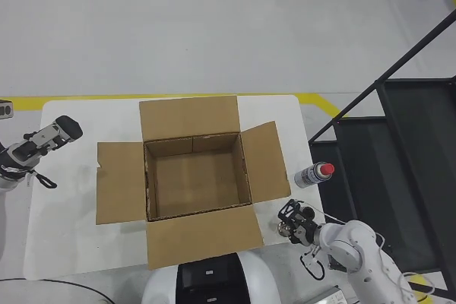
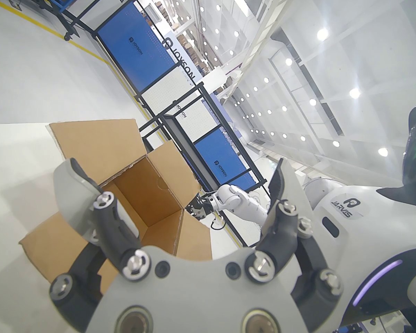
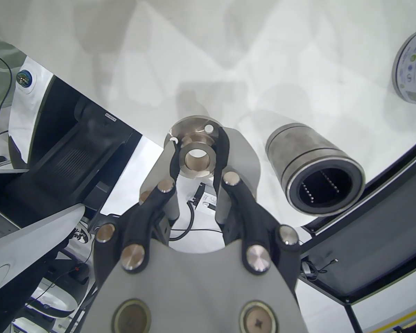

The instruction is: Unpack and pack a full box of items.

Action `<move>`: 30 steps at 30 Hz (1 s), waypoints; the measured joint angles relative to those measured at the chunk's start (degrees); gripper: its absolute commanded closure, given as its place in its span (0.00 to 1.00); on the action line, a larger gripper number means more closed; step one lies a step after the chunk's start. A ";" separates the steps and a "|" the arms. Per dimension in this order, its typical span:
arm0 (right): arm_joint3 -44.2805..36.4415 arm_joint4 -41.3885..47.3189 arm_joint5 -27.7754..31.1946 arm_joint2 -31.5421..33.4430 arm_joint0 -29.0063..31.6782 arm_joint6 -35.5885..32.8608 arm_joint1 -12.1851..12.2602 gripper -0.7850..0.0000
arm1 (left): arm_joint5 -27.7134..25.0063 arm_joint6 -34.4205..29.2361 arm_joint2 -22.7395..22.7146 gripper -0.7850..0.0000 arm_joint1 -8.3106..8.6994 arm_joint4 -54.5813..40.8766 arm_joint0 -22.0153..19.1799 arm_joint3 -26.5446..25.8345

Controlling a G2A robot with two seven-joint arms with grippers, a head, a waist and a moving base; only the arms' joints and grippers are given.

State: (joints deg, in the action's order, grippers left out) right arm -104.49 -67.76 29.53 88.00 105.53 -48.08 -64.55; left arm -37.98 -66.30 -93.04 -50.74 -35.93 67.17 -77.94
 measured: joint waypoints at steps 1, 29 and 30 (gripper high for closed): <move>0.40 -0.09 -0.65 -0.43 -0.58 -0.05 -0.01 1.00 | 0.00 0.00 0.00 0.00 0.00 0.00 0.00 0.00; 4.59 -1.69 -4.17 -5.85 -4.53 1.39 0.46 0.08 | 0.00 0.00 0.00 0.00 0.00 0.00 0.00 0.00; 4.26 -1.44 -3.98 -5.59 -4.21 1.52 0.53 0.02 | 0.00 0.00 0.00 0.00 0.00 0.00 0.00 0.00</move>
State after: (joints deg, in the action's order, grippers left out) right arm -100.22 -69.19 25.55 82.41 101.32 -46.56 -64.02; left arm -37.98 -66.30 -93.04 -50.74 -35.93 67.17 -77.94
